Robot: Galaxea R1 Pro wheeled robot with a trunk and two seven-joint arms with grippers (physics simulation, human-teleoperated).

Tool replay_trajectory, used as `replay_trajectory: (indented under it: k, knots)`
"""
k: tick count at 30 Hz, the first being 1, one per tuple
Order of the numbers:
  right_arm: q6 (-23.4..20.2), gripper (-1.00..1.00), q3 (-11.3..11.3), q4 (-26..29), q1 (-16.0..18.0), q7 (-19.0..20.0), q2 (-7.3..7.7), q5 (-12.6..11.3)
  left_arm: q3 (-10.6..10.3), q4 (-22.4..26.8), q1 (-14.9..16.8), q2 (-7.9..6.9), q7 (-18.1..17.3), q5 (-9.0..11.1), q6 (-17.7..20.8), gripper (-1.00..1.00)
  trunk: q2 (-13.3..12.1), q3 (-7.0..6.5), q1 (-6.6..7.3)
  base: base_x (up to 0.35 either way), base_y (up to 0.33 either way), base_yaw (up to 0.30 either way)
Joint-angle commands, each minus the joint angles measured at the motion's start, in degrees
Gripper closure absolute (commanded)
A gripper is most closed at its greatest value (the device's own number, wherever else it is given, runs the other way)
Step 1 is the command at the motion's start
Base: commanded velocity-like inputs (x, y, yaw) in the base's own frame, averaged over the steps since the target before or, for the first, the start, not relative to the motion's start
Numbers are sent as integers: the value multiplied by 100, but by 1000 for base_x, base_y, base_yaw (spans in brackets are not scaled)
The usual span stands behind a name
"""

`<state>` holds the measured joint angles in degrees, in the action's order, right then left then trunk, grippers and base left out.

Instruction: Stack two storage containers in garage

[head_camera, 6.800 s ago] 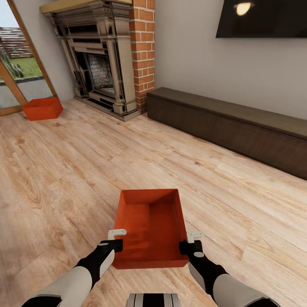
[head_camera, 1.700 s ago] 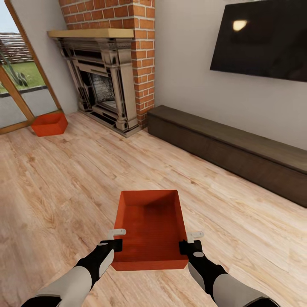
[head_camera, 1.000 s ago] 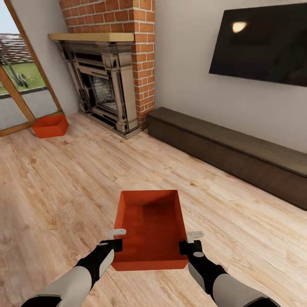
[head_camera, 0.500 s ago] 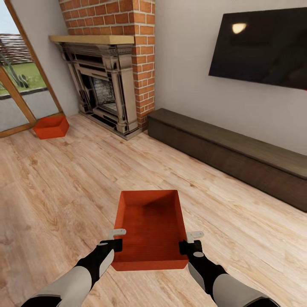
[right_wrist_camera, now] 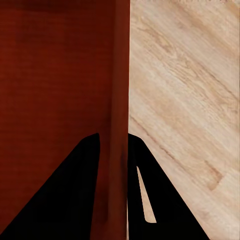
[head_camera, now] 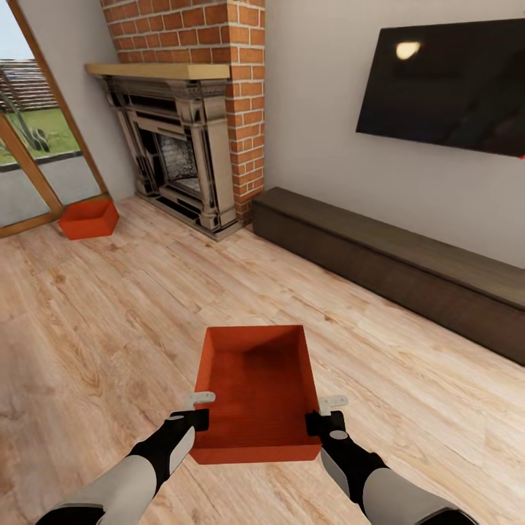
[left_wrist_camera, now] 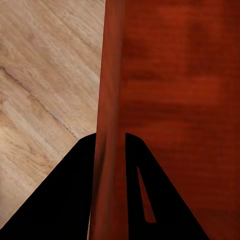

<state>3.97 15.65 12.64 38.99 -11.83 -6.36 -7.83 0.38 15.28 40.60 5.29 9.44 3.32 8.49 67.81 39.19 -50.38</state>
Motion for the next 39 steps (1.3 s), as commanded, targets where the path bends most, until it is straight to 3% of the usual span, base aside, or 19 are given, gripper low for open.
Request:
replay_trajectory:
  k: [1,16,39]
  knots:
    - [16,100,25,-24,3,2,-23,-158,6,36,1,7,45,-24,30,100,3,-3,0,0,0,0]
    - [16,100,17,-24,3,-3,-23,-166,6,36,0,7,40,-24,30,100,3,-136,0,0,0,-36]
    - [42,100,17,-24,3,-3,-23,-167,6,36,0,7,40,-24,30,100,3,-340,0,0,0,-130]
